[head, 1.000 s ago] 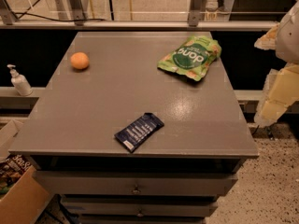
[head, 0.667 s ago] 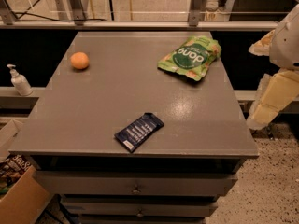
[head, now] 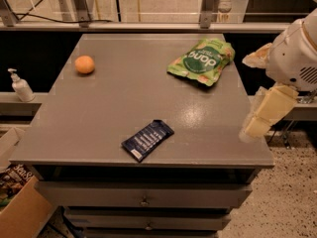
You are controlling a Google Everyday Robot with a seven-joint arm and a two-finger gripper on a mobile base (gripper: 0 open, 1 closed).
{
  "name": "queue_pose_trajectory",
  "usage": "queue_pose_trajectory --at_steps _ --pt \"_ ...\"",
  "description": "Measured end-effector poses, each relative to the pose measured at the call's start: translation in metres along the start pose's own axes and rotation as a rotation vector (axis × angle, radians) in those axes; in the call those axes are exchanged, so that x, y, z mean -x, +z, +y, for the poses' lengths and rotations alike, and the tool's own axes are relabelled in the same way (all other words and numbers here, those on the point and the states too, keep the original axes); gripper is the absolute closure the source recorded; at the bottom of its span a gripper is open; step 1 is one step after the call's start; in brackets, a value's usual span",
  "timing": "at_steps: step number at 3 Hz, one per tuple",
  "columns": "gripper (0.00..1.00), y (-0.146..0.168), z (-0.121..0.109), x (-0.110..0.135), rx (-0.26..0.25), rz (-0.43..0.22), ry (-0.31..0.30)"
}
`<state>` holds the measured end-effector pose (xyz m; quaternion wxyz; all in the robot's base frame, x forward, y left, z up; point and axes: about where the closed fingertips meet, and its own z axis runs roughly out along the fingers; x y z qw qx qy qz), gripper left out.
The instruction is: Pick rxbar blueberry
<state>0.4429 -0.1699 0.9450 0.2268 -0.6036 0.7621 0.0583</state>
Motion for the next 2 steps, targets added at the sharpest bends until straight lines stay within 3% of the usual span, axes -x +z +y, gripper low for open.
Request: queue_pose_trajectory --at_steps 2 --pt "0.00 0.024 0.013 0.034 0.044 -0.130 -0.030"
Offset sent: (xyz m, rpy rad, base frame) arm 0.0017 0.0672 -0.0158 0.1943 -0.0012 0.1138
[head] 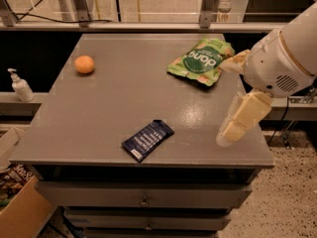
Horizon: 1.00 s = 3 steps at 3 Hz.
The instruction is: Pick rxbar blueberry
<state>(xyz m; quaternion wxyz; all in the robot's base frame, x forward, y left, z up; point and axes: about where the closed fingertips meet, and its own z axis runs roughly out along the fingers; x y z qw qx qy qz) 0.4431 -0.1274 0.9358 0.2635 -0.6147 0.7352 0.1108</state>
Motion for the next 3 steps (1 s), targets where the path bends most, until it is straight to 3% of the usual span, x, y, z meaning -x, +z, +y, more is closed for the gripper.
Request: queue_pose_trajectory --at_steps 3 --pt "0.00 0.018 0.027 0.035 0.062 -0.123 -0.066"
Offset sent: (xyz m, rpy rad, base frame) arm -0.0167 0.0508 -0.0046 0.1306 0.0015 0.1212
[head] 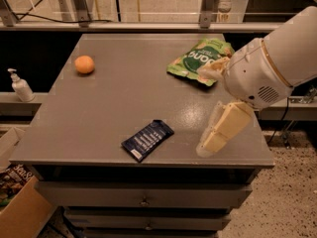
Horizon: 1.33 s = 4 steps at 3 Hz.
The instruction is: Pick rxbar blueberry
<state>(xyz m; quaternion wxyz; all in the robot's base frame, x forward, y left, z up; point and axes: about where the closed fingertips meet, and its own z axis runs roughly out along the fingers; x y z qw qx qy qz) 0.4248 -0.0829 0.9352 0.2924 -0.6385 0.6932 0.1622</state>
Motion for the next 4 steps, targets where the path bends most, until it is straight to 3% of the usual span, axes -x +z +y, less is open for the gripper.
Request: queue_pose_trajectory --at_steps 1,2,3,4 --pt "0.00 0.011 0.015 0.005 0.029 -0.045 -0.023" --pt "0.00 0.011 0.015 0.005 0.029 -0.045 -0.023" --pt "0.00 0.019 0.022 0.006 0.029 -0.058 -0.075" --pt "0.00 0.040 0.031 0.006 0.027 -0.059 -0.165"
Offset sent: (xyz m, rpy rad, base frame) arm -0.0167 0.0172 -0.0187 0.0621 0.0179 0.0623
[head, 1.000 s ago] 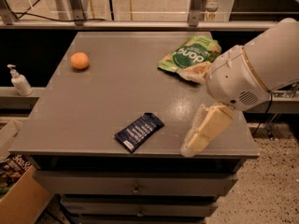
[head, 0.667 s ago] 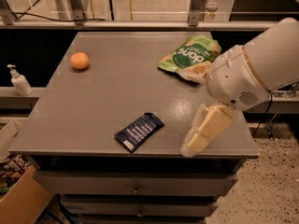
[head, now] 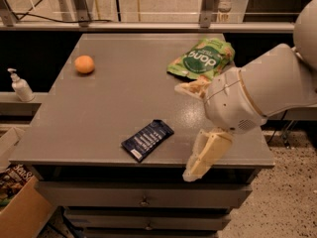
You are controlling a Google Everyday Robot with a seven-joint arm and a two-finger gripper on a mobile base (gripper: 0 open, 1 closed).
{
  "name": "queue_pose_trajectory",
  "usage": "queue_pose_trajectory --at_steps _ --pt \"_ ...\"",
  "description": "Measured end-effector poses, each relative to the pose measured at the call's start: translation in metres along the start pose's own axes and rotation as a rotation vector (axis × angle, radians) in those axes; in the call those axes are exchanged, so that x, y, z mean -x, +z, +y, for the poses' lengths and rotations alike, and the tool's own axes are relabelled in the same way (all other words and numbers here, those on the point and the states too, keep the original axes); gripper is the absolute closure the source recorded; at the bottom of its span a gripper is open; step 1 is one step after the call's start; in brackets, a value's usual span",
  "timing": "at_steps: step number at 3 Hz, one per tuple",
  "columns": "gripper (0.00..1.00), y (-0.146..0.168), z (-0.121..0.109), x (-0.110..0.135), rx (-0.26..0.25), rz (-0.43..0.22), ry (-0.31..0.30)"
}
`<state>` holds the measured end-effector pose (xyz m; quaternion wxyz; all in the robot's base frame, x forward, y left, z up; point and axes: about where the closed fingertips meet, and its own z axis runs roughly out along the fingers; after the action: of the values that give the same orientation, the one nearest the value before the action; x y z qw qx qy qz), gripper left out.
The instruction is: Pick rxbar blueberry
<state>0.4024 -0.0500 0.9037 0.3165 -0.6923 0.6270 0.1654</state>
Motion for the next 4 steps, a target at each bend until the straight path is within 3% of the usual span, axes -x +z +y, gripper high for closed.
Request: queue_pose_trajectory --at_steps 2,4 --pt "0.00 0.048 0.001 0.008 -0.008 0.058 -0.091" --pt "0.00 0.082 -0.022 0.001 -0.017 0.141 -0.103"
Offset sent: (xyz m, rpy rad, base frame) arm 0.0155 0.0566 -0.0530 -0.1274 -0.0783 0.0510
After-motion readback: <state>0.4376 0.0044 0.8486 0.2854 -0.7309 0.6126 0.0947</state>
